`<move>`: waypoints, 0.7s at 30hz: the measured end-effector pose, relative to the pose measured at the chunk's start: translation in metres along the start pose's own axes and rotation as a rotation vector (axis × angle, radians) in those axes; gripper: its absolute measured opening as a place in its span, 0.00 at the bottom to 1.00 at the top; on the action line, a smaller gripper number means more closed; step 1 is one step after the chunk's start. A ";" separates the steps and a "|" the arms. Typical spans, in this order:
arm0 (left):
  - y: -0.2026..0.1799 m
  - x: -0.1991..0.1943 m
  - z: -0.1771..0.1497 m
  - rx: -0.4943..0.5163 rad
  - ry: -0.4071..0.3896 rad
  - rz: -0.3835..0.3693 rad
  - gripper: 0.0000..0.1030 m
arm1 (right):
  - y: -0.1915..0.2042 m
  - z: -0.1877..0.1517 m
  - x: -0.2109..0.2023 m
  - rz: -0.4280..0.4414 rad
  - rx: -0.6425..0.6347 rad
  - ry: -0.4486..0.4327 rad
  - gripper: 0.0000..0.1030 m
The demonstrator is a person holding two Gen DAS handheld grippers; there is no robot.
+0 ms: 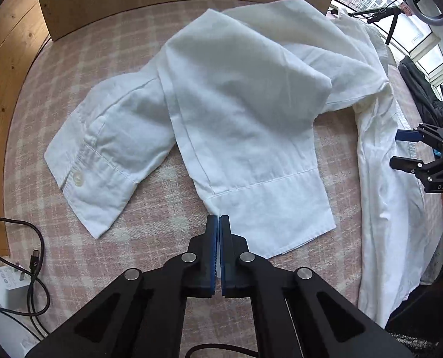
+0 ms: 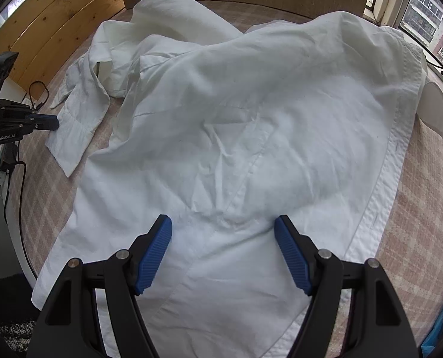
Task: Fold clothes
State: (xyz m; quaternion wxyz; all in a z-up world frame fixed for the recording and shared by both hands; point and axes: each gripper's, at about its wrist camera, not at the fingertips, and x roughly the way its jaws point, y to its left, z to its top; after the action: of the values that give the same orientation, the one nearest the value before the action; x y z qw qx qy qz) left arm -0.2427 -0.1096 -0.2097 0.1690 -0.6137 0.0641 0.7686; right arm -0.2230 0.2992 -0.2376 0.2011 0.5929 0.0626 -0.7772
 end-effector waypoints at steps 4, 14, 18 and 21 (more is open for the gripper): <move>0.017 -0.059 0.015 0.048 -0.108 0.074 0.01 | -0.003 0.000 -0.006 -0.005 -0.005 -0.008 0.70; 0.120 -0.030 0.032 0.079 0.049 0.305 0.16 | -0.005 0.000 -0.021 -0.019 -0.021 -0.010 0.73; 0.131 -0.015 0.035 0.081 0.077 0.332 0.40 | -0.010 0.003 -0.028 -0.018 -0.021 -0.002 0.74; 0.130 -0.007 0.045 0.123 0.078 0.294 0.61 | -0.012 0.005 -0.033 -0.027 -0.028 0.003 0.77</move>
State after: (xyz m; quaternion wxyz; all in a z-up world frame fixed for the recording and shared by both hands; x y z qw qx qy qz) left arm -0.3271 -0.2191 -0.2061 0.0894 -0.6156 0.2068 0.7552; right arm -0.2250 0.3164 -0.2071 0.1990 0.5903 0.0819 -0.7780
